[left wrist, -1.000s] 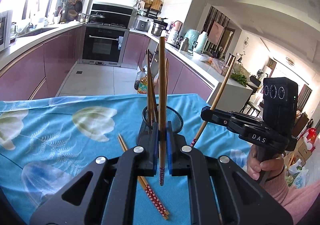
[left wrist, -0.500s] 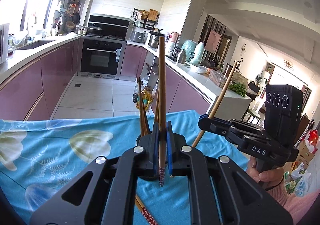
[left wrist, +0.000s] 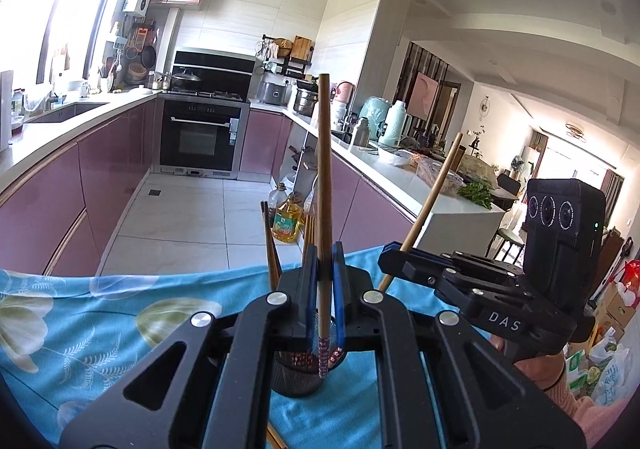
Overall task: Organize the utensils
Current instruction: 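Lower both chopsticks into the mesh cup and open both tools, then move both open tools back over the last chopsticks on the cloth, then close the left tool on one chopstick while the right tool grasps the other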
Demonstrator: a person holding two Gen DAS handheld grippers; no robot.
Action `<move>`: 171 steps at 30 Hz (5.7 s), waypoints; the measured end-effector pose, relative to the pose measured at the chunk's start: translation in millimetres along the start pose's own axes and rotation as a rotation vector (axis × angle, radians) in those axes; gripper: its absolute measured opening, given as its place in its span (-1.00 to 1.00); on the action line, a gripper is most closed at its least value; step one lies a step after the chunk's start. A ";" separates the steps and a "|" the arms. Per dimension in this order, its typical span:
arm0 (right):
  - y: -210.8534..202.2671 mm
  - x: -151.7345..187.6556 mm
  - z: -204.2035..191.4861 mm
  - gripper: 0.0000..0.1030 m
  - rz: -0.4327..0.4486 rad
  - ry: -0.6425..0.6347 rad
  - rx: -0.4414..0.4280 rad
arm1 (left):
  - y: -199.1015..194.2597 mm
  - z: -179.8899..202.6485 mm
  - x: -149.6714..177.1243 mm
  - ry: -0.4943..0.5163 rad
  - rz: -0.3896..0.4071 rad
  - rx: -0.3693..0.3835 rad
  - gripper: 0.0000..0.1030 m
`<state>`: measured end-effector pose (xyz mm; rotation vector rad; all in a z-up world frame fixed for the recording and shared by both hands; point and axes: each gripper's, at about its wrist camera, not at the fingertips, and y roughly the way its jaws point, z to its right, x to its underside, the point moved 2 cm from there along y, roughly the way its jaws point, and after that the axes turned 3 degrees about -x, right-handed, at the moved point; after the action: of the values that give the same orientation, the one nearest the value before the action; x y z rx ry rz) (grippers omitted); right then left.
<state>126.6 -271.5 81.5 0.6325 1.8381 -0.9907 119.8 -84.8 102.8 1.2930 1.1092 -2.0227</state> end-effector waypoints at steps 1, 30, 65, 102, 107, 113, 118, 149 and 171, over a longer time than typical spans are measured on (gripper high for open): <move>1.3 -0.6 0.8 -0.89 0.000 -0.001 0.004 | 0.1 0.5 -0.1 0.003 0.002 -0.001 -0.85; 42.7 20.0 11.3 -0.89 -0.146 -0.018 0.075 | 66.8 0.9 26.7 0.055 -0.179 -0.064 -0.85; 65.6 42.3 30.7 -0.85 -0.235 0.064 0.084 | 101.9 -13.7 57.7 0.040 -0.280 -0.082 -0.78; 84.0 162.4 -45.4 -0.24 -0.485 0.030 -0.043 | 20.2 -74.8 174.0 -0.050 -0.358 -0.251 -0.07; 90.0 165.6 -53.5 -0.25 -0.497 0.002 -0.016 | 19.6 -74.0 177.2 -0.053 -0.363 -0.245 -0.06; 92.5 166.2 -52.8 -0.27 -0.504 -0.024 0.018 | 20.4 -76.0 179.0 -0.060 -0.366 -0.240 -0.03; 91.5 167.2 -49.4 -0.32 -0.508 -0.006 0.014 | 22.7 -76.1 180.6 -0.059 -0.373 -0.236 -0.03; 93.8 162.5 -16.0 -0.88 -0.510 0.097 0.020 | 55.2 -53.8 198.1 0.009 -0.466 -0.198 -0.05; 101.7 160.5 -19.8 -0.84 -0.510 0.012 0.048 | 77.5 -61.0 188.0 -0.002 -0.490 -0.292 -0.76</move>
<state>123.1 -197.6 -94.6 0.1918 2.0387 -1.3631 127.7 -72.5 -108.9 0.9324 1.7806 -2.0765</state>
